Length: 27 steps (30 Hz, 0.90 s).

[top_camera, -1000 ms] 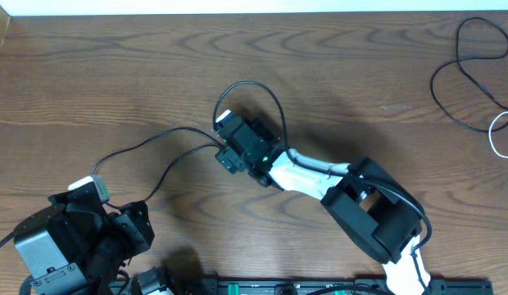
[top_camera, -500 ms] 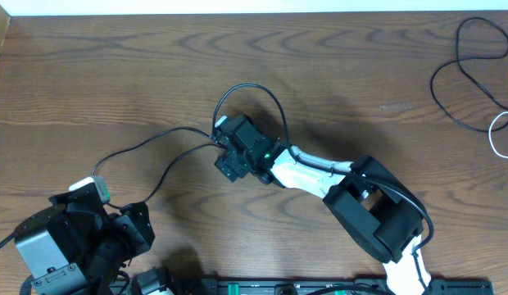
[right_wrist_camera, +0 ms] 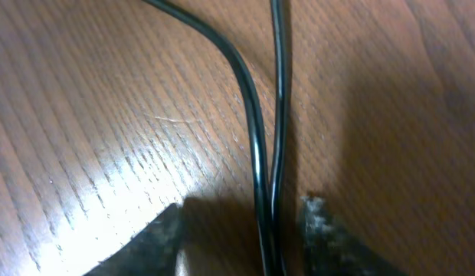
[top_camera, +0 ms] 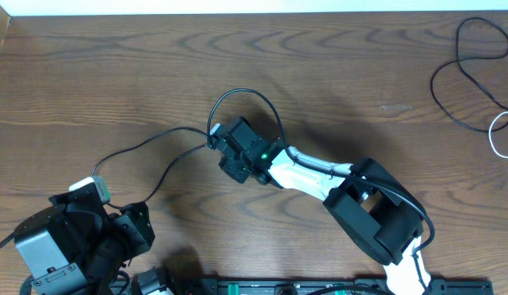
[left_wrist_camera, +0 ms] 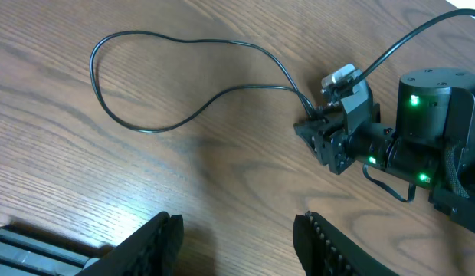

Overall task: Untangle cables
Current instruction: 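Grasp the black cable near the left gripper with the right gripper, then carry the grasped black cable up and right toward the upper right corner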

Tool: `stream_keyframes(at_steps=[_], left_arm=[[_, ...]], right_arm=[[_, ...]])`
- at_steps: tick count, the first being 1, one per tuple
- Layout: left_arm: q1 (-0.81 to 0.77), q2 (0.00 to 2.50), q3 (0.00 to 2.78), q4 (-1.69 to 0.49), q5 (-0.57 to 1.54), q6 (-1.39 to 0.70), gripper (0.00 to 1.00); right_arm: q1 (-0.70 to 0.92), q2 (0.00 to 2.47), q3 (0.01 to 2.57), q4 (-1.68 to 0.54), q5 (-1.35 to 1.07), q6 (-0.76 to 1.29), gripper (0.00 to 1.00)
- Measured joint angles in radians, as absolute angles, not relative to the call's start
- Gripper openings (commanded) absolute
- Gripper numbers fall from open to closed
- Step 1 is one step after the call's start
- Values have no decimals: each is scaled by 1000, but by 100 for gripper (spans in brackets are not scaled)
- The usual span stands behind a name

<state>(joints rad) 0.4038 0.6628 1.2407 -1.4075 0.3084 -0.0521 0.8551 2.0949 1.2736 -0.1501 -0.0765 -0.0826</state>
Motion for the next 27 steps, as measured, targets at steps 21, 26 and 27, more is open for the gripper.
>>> stream_keyframes(at_steps=[21,26,27], left_arm=[[404,663,1241,-1407,308,-52,52],[404,663,1241,-1407,308,-52,52],[404,663,1241,-1407,308,-52,52]], right_arm=[[855,2093,1275,-158,-86,-88,1],[855,2093,1275,-157,-86,-88,1],[855,2093,1275,-156,-86,-88,1]])
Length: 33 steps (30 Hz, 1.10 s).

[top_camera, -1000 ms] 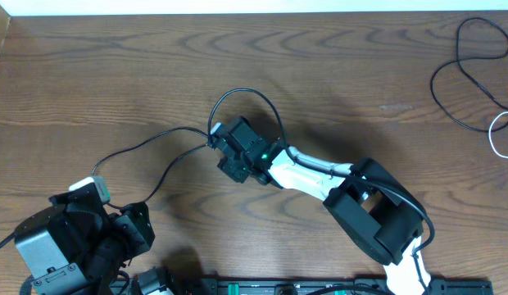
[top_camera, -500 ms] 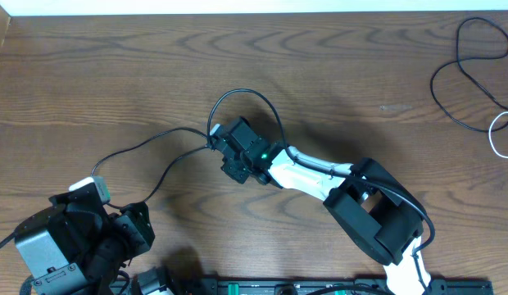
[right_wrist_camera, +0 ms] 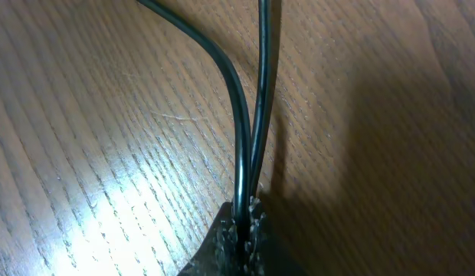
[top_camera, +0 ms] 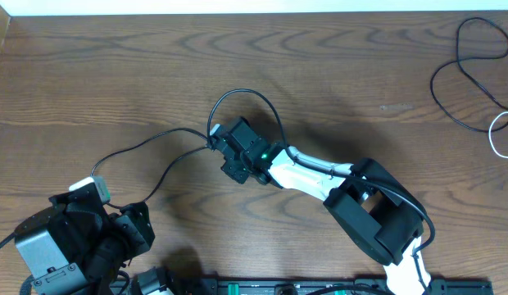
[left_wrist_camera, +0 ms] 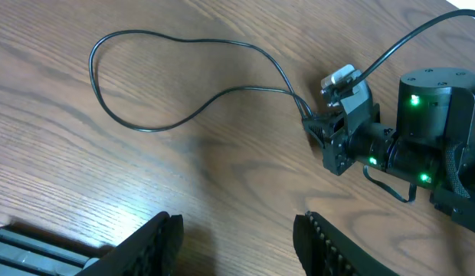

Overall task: Untangle cables
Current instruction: 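Carry the grasped black cable up and right toward the upper right corner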

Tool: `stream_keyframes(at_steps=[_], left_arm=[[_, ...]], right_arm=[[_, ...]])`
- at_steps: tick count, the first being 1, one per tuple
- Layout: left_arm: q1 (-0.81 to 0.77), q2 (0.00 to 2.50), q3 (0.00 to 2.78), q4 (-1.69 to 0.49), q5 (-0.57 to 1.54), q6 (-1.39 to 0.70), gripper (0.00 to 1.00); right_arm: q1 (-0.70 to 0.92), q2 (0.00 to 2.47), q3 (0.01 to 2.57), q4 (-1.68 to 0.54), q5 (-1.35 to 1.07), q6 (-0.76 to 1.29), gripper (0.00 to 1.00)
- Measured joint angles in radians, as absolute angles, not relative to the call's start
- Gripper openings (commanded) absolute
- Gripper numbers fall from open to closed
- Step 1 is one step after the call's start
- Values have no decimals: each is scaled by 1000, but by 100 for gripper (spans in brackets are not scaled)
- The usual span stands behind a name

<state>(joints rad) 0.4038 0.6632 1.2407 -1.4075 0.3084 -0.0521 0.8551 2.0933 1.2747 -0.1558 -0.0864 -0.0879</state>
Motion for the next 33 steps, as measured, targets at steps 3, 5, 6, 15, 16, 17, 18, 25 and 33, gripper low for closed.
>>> stream_keyframes(at_steps=[3,5,6,15,16,17,18,25,33], left_arm=[[404,663,1241,-1407,308,-52,52],[404,663,1241,-1407,308,-52,53],[404,663,1241,-1407,308,-52,53],[404,663,1241,-1408,308,-52,52],[404,663,1241,-1408,308,-52,52],[404,663,1241,-1408,308,-52,52],[404,663,1241,-1407,308,-52,52],[404,663,1241,-1408,308,-52,53],[404,663,1241,-1408,308,-52,53]], right_arm=[[855,2091,1274,-156,-84,-88,1],[855,2083,1270,-161,-66,-88,1],[854,2074,1264,-163,-51,-88,1],[819,1808,1249,-171,88,-92,1],[809,1769,1249,-177,105,-94,1],[801,1742,1249,-187,119,-96,1],[789,1713,1249,-200,139,-98,1],[662,1581,1249,-326,366,-122,1],[399,1433,1249,-468,605,-58,1]])
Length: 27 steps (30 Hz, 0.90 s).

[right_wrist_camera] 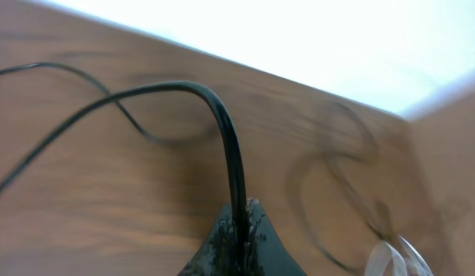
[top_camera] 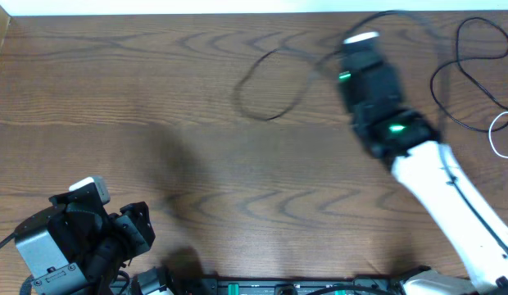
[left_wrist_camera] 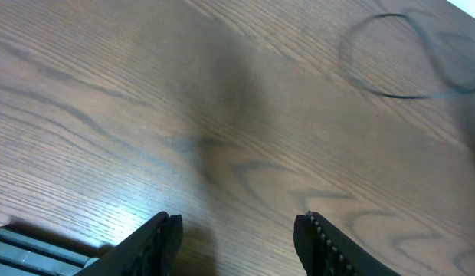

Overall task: Untangle cables
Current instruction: 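Carry the grasped black cable up and right toward the upper right corner, then lower the black cable onto the coil at upper right with the right gripper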

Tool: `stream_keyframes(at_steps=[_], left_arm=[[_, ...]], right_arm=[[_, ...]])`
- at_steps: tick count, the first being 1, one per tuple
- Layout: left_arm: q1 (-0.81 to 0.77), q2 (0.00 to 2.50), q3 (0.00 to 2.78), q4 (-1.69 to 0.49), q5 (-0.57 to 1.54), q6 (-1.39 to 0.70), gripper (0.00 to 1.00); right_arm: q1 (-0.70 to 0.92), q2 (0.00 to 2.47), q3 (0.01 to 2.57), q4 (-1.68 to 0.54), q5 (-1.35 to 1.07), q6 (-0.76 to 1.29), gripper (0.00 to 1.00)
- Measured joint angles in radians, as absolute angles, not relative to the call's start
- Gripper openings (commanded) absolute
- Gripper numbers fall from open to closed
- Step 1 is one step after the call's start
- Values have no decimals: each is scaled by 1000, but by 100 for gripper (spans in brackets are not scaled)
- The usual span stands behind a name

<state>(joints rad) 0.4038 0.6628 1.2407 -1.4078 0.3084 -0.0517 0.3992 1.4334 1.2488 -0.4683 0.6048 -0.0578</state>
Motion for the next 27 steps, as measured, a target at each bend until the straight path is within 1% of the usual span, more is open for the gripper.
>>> stream_keyframes(at_steps=[2,7,11,16,21,24,27], left_arm=[[404,663,1241,-1408,308,-52,53],[404,663,1241,-1408,308,-52,53],[404,663,1241,-1408,308,-52,53],[404,663,1241,-1407,308,-52,53],[404,663,1241,-1406,308,-52,53],[404,663,1241,-1406,308,-52,53],[404,663,1241,-1406,308,-52,53]], right_arm=[[318,1401,1249,-476,633,-33,1],[54,1311,1249,-479,655,39,1],[-188,1240,1249,-490,629,120,1],[-429,1200,1249,-533,538,258,1],[-562,1202,1249,-548,349,404,2],[-588,1213,1249,-509,226,443,1],[-591,1246,1249,-443,120,442,1]])
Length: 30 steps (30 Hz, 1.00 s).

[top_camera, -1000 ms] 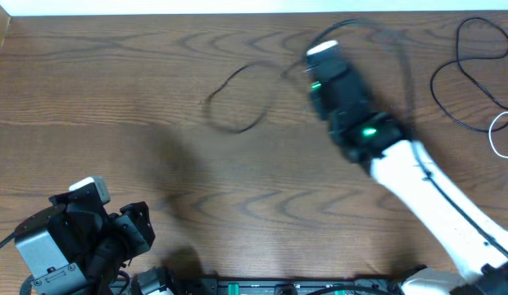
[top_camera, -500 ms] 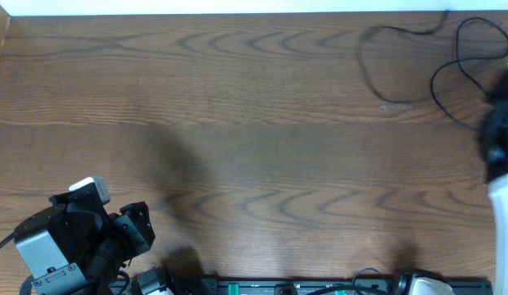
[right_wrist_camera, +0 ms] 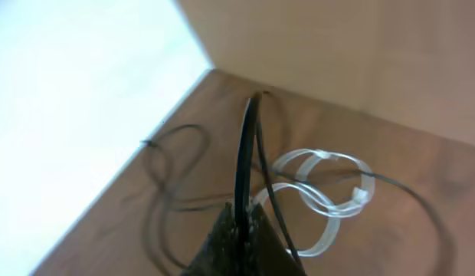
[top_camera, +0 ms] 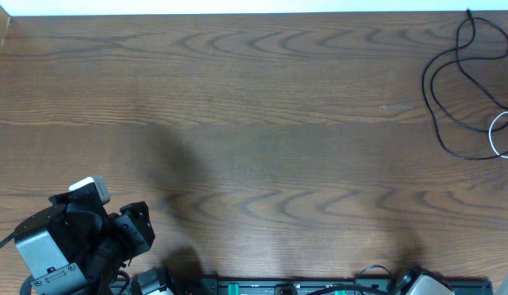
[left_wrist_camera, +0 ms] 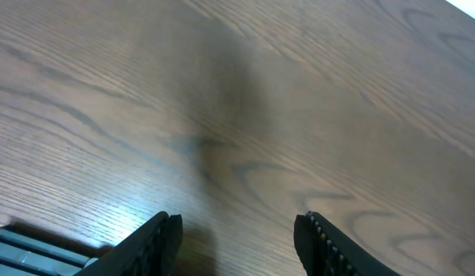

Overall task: Untangle cables
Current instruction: 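Lower the black cable onto the coil at upper right with the right gripper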

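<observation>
My right gripper is shut on a black cable, which rises straight out of the jaws in the right wrist view. Below it a clear-white cable lies in loops, with more black cable loops on the wood near the table corner. The overhead view shows black cable loops and the white cable at the far right edge; the right gripper itself is outside that view. My left gripper stands open over bare wood at the front left, holding nothing.
The left arm's body fills the front left corner. A dark rail runs along the front edge. A light wall and the table's back edge border the right wrist view.
My right gripper, still shut on the black cable, has gone from the back right-centre of the table to the far right corner, out of the overhead view. The trailing loop has left the left wrist view.
My right gripper stood open astride two black strands at the table's middle. Then it was shut on them. Later it held the cable high toward the back right, the loop trailing behind. Now it holds it over the cables at the right corner. The left arm stayed put.
</observation>
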Tool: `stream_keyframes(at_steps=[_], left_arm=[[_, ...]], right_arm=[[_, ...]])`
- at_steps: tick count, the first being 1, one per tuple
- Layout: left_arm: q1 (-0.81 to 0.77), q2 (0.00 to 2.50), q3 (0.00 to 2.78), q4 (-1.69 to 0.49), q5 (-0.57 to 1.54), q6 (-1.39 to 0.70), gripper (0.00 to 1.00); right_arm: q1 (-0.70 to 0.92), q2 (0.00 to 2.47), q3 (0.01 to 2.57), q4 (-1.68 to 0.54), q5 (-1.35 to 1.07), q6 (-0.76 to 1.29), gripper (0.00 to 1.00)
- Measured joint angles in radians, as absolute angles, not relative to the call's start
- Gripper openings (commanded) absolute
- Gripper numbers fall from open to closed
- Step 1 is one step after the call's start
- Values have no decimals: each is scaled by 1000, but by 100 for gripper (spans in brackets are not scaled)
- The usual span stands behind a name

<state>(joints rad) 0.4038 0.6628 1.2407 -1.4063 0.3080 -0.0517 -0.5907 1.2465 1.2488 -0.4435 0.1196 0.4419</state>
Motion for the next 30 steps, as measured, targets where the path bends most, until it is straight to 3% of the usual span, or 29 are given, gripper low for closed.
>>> stream_keyframes(at_steps=[2,3,5,7,8,19,24,30], left_arm=[[404,663,1241,-1406,308,-52,53],[404,663,1241,-1406,308,-52,53],[404,663,1241,-1406,308,-52,53],[404,663,1241,-1407,308,-52,53],[404,663,1241,-1406,308,-52,53],[404,663,1241,-1407,308,-52,53],[404,663,1241,-1407,308,-52,53],[404,663,1241,-1408,308,-52,53]], right_arm=[[-591,1277,1249,-392,59,424,1],[-591,1303,1249,-355,22,406,6],[-592,1342,1249,-304,-19,384,42],[-595,1380,1249,-283,-48,358,94],[-599,1401,1249,-280,-61,349,99],[-617,1555,1249,-282,-355,317,99],[-522,1623,1249,-353,-481,298,99],[-340,1736,1249,-460,-395,253,99]])
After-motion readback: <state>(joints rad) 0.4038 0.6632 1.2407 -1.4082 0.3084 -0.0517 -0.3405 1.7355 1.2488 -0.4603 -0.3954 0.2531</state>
